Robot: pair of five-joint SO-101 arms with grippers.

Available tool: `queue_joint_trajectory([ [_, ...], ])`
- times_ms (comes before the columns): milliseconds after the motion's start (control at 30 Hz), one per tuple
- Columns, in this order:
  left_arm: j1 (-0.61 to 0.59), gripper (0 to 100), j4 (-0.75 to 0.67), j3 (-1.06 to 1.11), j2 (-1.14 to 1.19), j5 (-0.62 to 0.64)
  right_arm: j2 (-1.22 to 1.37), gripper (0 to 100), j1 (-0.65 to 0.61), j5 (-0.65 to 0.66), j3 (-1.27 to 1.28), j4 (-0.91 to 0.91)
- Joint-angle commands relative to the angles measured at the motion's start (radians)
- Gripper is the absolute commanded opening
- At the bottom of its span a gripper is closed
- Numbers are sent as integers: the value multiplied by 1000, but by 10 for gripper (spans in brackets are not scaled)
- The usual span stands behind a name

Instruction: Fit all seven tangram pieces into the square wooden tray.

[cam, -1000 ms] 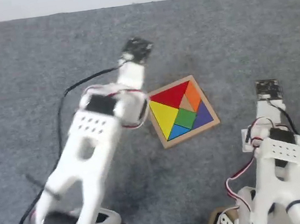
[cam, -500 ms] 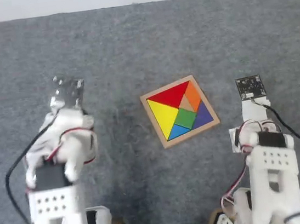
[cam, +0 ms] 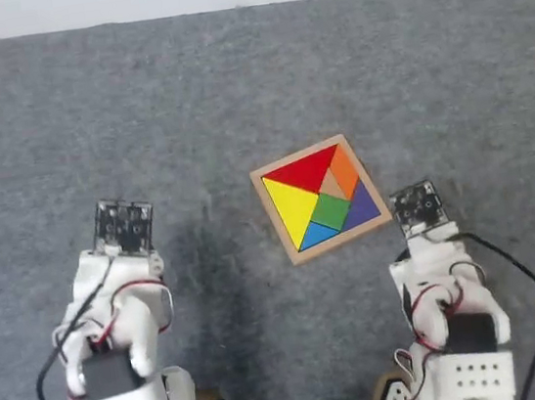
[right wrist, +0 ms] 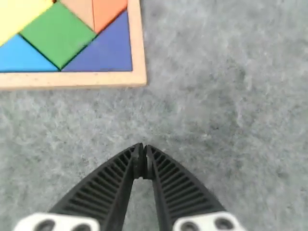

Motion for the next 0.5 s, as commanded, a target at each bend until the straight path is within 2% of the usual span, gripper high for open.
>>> queue_joint_trajectory([
  [0,-5,29,-26,142,-224,-5,-147,6,-7,11,35,47],
  [67,-5,29,-26,228,-310,-5,-127,6,-7,11,37,45],
  [133,-5,29,-49,277,-302,-5,-120,6,-7,11,46,36],
  [233,-5,29,-97,305,-279,-5,-134,6,-5,11,97,25],
  [467,-5,29,-92,305,-276,-9,-131,6,-5,9,114,7],
])
